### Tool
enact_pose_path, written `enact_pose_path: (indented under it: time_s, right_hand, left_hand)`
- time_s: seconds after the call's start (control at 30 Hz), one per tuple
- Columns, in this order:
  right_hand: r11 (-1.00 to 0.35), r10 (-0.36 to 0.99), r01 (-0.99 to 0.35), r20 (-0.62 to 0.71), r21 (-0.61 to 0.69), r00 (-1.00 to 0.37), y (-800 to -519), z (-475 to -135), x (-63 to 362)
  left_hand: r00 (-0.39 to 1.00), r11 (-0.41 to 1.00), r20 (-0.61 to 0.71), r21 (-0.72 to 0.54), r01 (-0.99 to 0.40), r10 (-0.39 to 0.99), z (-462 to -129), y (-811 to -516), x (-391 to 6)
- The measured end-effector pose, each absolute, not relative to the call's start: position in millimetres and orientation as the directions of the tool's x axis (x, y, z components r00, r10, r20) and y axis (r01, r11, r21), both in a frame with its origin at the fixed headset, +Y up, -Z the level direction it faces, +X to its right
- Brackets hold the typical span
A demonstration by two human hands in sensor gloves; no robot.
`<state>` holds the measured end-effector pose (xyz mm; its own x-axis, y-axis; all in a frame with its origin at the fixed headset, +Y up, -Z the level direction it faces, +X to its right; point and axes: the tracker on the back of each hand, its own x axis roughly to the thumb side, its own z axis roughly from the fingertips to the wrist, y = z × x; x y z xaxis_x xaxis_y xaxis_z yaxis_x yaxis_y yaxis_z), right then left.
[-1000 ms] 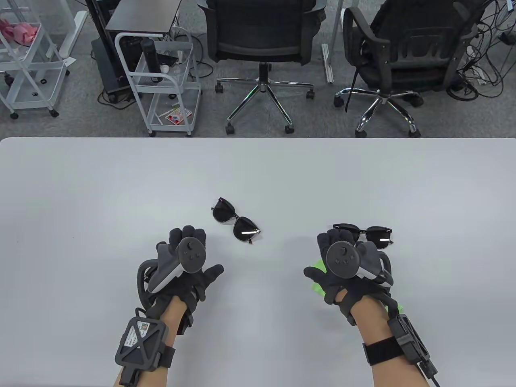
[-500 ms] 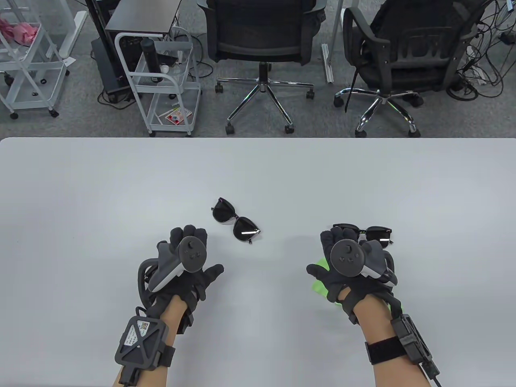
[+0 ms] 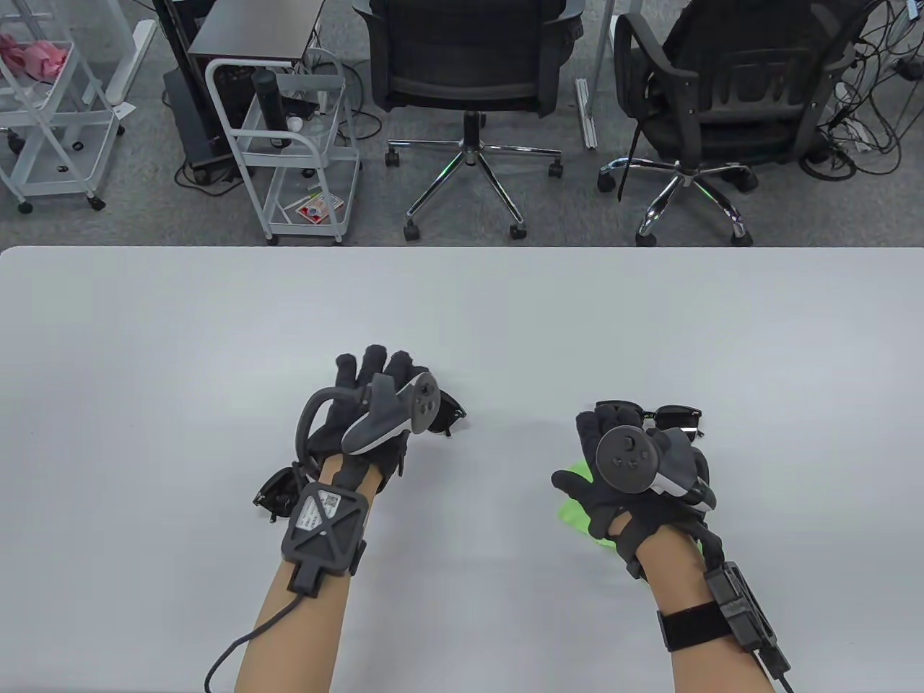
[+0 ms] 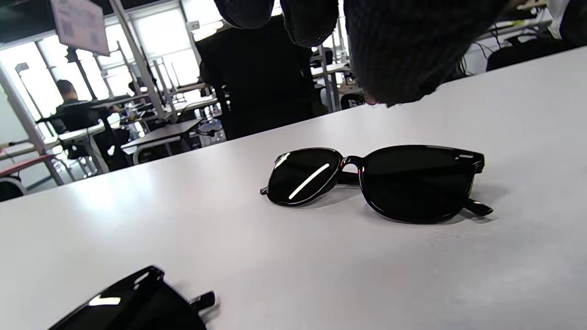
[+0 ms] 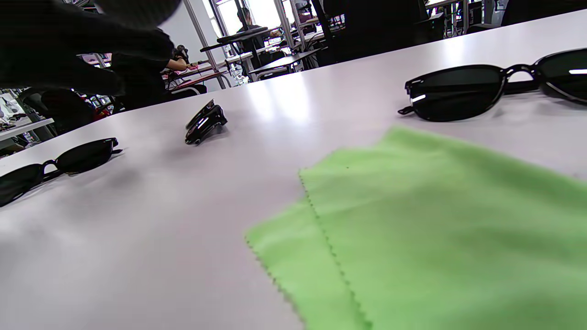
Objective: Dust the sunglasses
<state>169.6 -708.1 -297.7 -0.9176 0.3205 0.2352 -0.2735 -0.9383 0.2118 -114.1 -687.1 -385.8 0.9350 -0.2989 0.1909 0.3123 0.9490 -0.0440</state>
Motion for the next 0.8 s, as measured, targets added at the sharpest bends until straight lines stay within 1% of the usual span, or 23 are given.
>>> enact_pose_path:
  time_s: [0.07,0.1,0.17,0.27,0.3,0.37,0.43,0.6,0.8]
  right_hand:
    - [-0.937,0.323,-0.275,0.236,0.214,-0.917,-708.4,-297.4,169.5]
    - [-0.936,0.326,-0.278,0.239,0.216,-0.915,-708.3,-297.3,169.4]
    - [-0.934,0.334,-0.285,0.244,0.216,-0.911,-708.1,-297.8,169.3]
    - [-0.932,0.341,-0.291,0.248,0.218,-0.907,-708.0,-299.4,169.1]
    - [-0.930,0.346,-0.295,0.249,0.221,-0.904,-707.9,-300.5,169.2]
    - [-0.930,0.348,-0.297,0.250,0.218,-0.904,-707.6,-302.4,169.6]
    - [-0.929,0.348,-0.297,0.250,0.220,-0.904,-708.2,-304.2,169.7]
    - [-0.926,0.353,-0.299,0.248,0.230,-0.902,-709.3,-305.4,170.0]
    - [-0.926,0.356,-0.302,0.255,0.227,-0.899,-709.3,-305.6,169.5]
  left_hand:
    - [0.903,0.919,0.210,-0.050,0.391,-0.373,-397.0,-695.6,-104.6]
    - [0.878,0.893,0.207,-0.037,0.448,-0.432,-403.4,-700.5,-99.9]
    - [0.857,0.875,0.214,-0.019,0.484,-0.470,-412.8,-708.4,-94.4]
    - [0.859,0.882,0.222,0.014,0.471,-0.462,-422.3,-718.0,-91.3]
    - [0.850,0.876,0.225,0.040,0.480,-0.476,-423.7,-721.5,-91.4]
    - [0.824,0.855,0.242,0.054,0.516,-0.512,-426.8,-727.1,-90.2]
    - [0.809,0.841,0.249,0.044,0.539,-0.532,-430.8,-732.6,-89.1]
    - [0.811,0.840,0.248,0.023,0.542,-0.530,-437.2,-740.3,-91.3]
    - [0.836,0.857,0.209,0.014,0.515,-0.507,-432.3,-730.7,-101.8]
